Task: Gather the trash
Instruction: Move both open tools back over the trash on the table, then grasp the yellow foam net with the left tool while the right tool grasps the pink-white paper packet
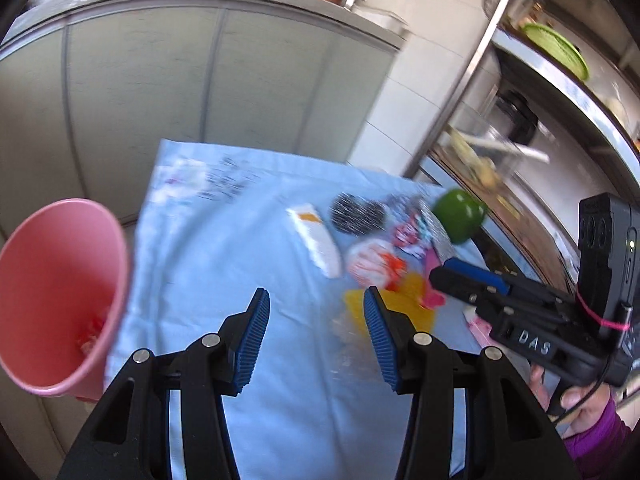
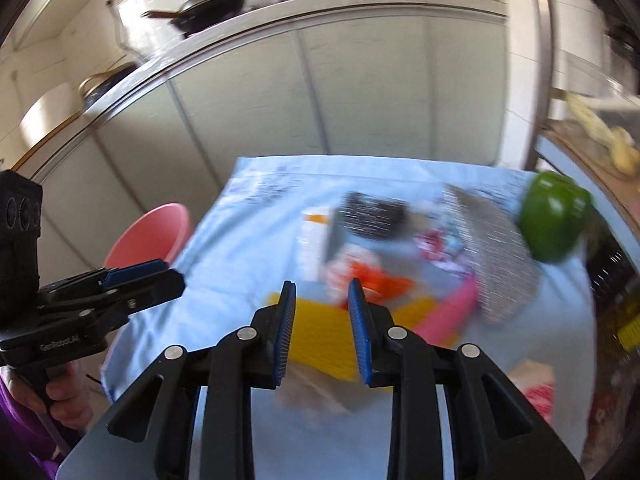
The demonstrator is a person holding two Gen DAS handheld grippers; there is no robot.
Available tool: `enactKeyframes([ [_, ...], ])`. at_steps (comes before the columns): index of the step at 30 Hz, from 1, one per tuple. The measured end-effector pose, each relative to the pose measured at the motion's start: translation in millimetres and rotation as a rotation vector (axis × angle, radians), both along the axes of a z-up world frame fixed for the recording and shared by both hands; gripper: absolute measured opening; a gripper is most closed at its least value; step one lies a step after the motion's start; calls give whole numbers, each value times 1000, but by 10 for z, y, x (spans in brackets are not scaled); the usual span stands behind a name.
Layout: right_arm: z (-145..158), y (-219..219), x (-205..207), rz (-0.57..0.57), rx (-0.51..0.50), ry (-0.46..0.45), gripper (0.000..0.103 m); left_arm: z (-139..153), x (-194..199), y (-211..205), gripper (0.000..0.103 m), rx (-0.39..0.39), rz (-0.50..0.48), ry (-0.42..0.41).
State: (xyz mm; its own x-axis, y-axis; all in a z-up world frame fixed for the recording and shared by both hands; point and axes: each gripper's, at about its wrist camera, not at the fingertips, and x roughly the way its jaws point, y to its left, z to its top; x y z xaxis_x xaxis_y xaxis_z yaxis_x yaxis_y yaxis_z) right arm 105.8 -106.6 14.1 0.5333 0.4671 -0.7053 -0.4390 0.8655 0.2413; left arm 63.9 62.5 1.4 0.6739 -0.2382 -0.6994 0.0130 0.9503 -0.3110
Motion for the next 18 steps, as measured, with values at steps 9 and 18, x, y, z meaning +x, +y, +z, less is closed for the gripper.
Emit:
enactKeyframes([
  [9, -42, -702, -89, -136, -21, -13, 35, -260, 185, -434, 48, 31, -109, 70],
  [18, -184, -1192, -133, -245, -33, 23, 38, -459, 408, -560, 48, 57, -103, 127],
])
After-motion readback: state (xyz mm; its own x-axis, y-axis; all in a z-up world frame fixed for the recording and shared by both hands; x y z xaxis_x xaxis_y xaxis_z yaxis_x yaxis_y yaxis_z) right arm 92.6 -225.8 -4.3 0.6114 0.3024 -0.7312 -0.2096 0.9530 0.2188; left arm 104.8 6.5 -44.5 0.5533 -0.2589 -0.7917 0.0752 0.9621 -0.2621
